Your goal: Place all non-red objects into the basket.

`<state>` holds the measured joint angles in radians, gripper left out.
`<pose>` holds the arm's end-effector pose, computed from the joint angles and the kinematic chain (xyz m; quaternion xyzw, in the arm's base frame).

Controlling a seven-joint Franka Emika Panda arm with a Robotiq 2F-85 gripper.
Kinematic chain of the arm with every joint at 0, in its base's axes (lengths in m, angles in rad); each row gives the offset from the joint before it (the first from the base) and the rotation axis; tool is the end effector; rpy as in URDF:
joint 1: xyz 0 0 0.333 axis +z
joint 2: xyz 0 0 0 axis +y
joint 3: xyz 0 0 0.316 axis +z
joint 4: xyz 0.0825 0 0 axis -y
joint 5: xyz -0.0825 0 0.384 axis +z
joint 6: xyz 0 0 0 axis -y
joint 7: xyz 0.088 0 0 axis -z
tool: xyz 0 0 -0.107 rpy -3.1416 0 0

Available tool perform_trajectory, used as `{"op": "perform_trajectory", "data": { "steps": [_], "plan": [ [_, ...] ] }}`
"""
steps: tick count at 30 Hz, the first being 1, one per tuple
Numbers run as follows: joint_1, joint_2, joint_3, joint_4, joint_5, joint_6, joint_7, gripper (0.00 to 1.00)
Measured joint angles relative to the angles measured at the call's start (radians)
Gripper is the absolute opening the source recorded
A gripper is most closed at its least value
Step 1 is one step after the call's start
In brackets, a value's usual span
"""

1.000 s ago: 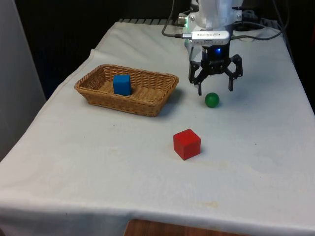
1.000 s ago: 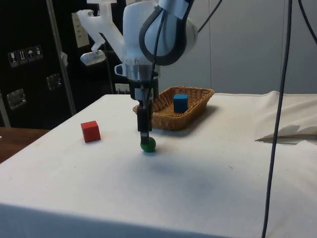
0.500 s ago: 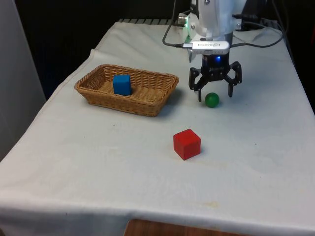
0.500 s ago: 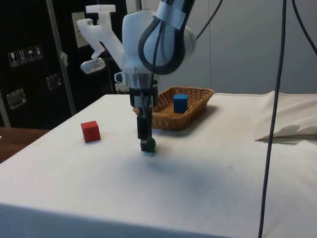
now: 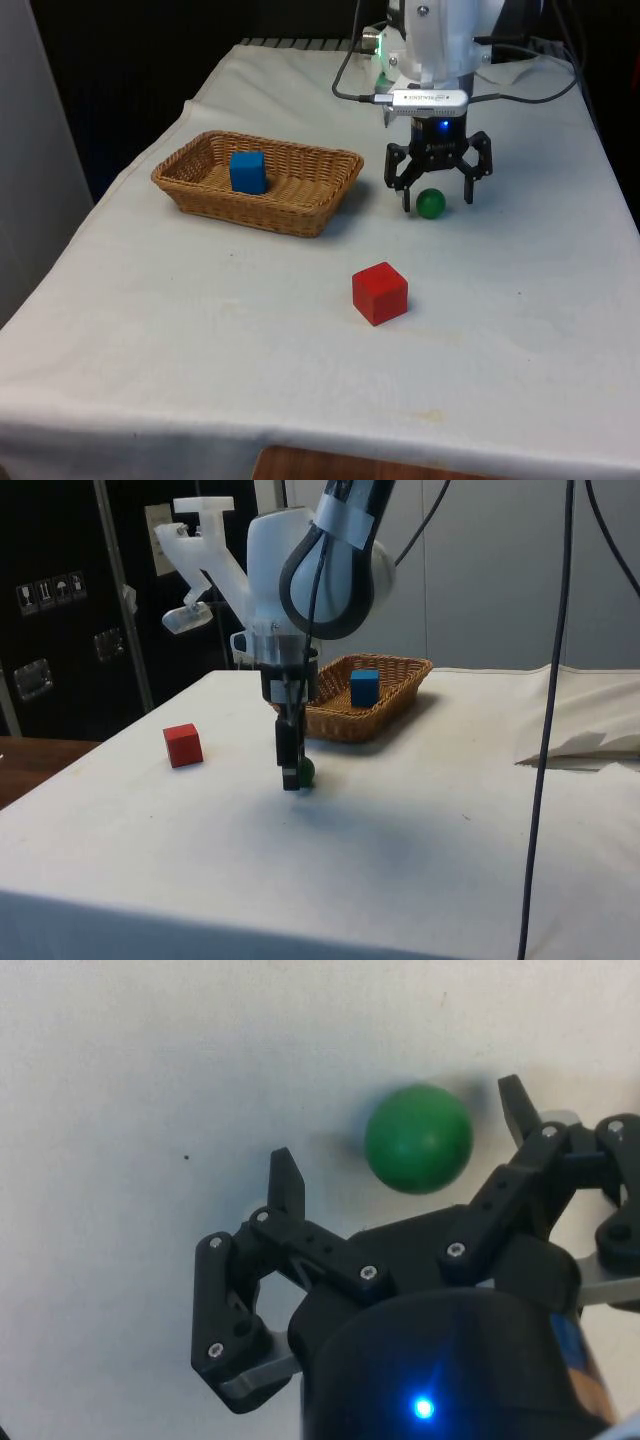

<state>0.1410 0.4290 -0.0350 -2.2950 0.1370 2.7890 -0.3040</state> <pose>0.5298 0.0494 0.1675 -0.9890 -0.1427 -0.0346 0.0152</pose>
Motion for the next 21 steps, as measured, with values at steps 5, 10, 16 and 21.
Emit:
{"op": "perform_trajectory", "data": {
  "steps": [5,10,16,21],
  "plan": [
    [0.0,0.0,0.0,0.0,0.0,0.0,0.0,0.89],
    [-0.001,0.0,0.0,0.0,0.0,0.0,0.0,0.37],
    [-0.001,0.0,0.0,0.0,0.0,0.0,0.0,0.0],
    [-0.001,0.0,0.0,0.0,0.0,0.0,0.0,0.0]
  ]
}}
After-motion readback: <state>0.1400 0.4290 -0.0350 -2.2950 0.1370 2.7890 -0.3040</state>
